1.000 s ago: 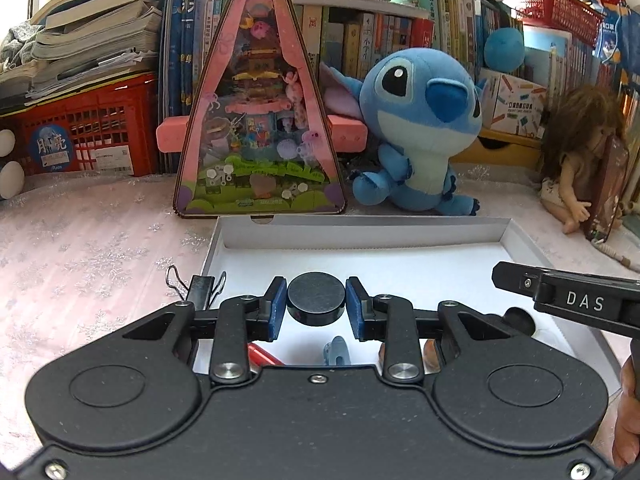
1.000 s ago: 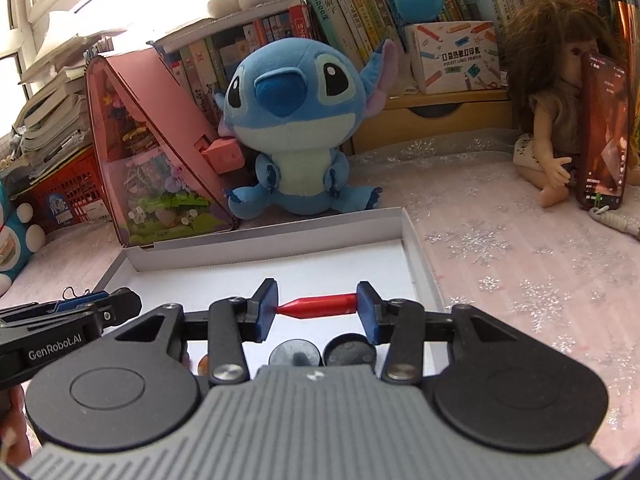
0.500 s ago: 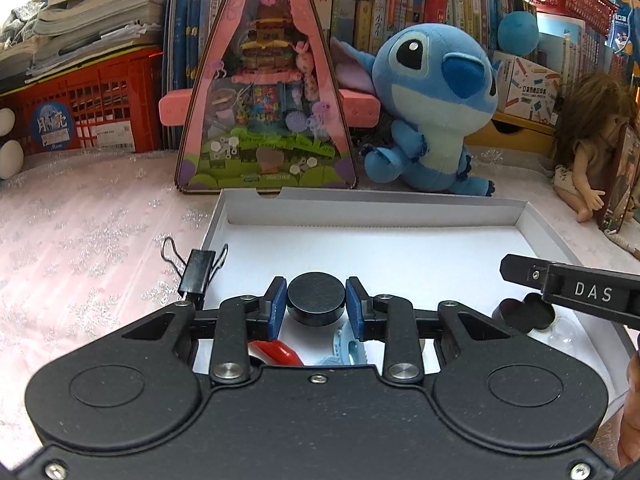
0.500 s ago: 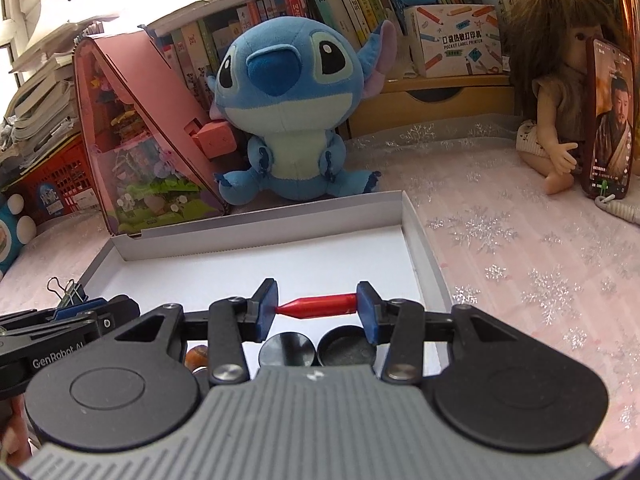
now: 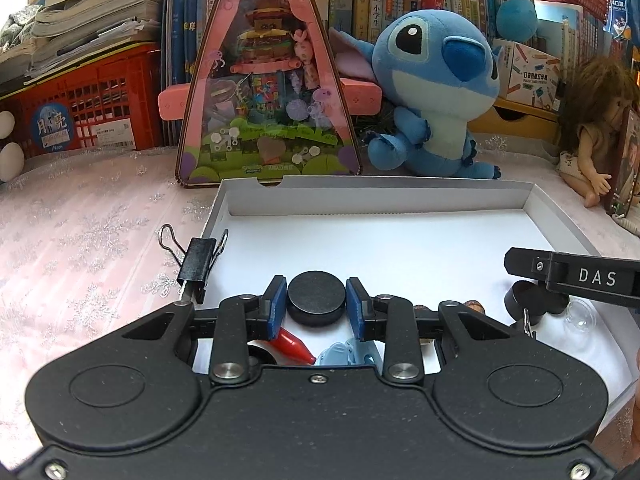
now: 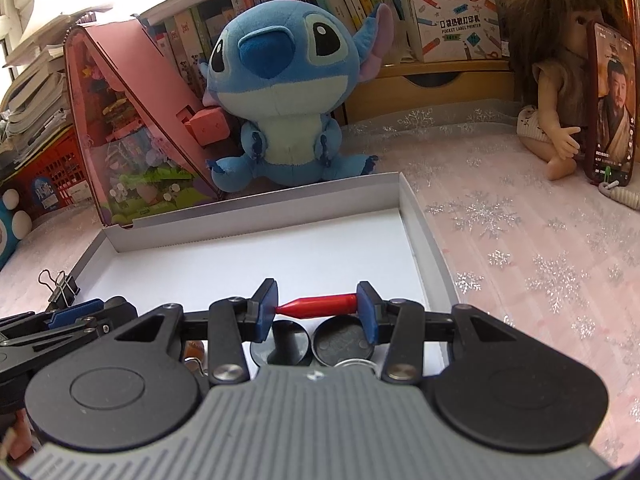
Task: Organize rigid objects
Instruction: 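Lower the black lid and red stick into the tray and open both grippers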
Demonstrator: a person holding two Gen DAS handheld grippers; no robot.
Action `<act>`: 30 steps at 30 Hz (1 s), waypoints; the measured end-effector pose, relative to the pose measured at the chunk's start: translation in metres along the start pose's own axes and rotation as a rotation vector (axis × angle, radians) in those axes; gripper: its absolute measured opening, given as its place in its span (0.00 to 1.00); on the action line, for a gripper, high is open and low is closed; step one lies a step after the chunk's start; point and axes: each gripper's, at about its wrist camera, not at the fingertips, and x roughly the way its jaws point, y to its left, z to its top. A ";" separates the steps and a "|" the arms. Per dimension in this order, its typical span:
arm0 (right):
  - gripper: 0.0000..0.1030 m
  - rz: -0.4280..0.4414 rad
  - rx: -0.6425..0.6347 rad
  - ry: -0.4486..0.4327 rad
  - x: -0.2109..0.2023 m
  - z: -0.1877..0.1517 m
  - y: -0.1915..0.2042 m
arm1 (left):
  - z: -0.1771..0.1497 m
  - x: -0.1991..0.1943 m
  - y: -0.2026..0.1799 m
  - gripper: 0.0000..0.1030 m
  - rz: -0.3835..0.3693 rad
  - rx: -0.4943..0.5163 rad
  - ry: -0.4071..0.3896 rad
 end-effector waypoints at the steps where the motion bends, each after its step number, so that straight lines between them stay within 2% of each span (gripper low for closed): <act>1: 0.47 -0.001 -0.002 0.000 0.000 0.000 0.000 | 0.000 0.000 0.000 0.29 0.000 0.001 0.000; 19: 0.47 -0.022 -0.051 0.006 0.002 -0.001 0.005 | 0.001 0.002 0.000 0.30 0.006 0.011 0.004; 30: 0.53 -0.043 -0.083 0.019 0.003 0.000 0.008 | 0.001 0.002 -0.002 0.30 0.008 0.018 0.006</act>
